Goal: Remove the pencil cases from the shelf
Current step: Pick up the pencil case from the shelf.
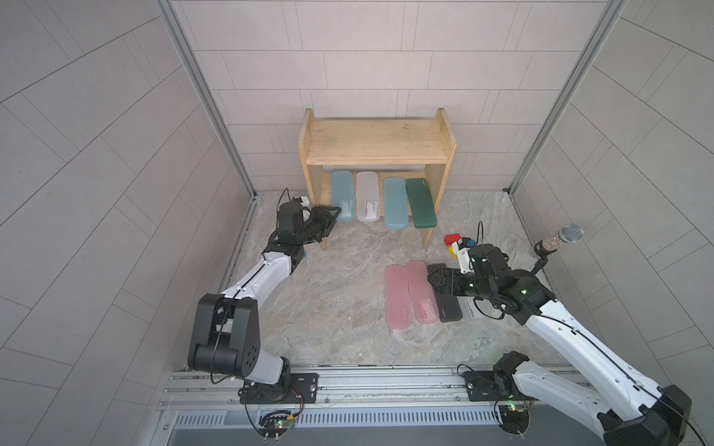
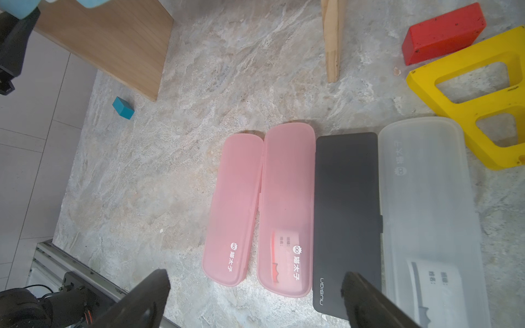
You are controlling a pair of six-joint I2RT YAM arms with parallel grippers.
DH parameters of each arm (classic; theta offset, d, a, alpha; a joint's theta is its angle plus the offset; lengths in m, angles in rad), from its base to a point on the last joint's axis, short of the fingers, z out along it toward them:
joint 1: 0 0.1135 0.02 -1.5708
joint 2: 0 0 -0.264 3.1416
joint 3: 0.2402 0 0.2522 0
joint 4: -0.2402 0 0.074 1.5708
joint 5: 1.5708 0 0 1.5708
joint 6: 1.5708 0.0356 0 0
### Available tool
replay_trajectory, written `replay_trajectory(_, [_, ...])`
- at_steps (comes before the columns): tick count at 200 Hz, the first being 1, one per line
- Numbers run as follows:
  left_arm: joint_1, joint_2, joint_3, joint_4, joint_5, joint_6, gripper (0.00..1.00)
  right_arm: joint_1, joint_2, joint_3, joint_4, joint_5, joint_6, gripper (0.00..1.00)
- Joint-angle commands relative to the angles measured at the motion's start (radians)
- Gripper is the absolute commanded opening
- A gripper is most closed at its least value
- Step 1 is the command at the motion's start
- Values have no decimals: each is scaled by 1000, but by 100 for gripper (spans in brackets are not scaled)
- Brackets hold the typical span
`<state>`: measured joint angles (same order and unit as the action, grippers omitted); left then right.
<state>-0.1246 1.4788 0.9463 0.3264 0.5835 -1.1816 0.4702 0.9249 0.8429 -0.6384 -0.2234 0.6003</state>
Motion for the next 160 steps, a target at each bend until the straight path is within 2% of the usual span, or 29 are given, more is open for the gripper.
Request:
replay_trajectory(1, [2, -16, 0, 74, 22, 17, 32, -5, 8, 49, -50, 20, -36, 100])
replay_trajectory(40, [21, -118, -34, 18, -8, 77, 26, -5, 14, 90, -88, 61, -62, 100])
replay_trajectory(94, [44, -235, -73, 11, 34, 155, 14, -3, -6, 116, -77, 58, -43, 100])
replay_trajectory(106, [43, -285, -101, 28, 44, 192, 9, -2, -22, 131, -67, 54, -27, 100])
replay_trajectory(116, [44, -333, -120, 8, 49, 241, 0, -1, -37, 145, -49, 45, -6, 100])
replay_trajectory(139, [43, -443, -165, -78, 56, 373, 0, 2, -58, 183, 26, 1, 60, 100])
replay_trajectory(160, [43, -528, -229, -56, 113, 411, 0, 17, -42, 213, 119, -49, 131, 100])
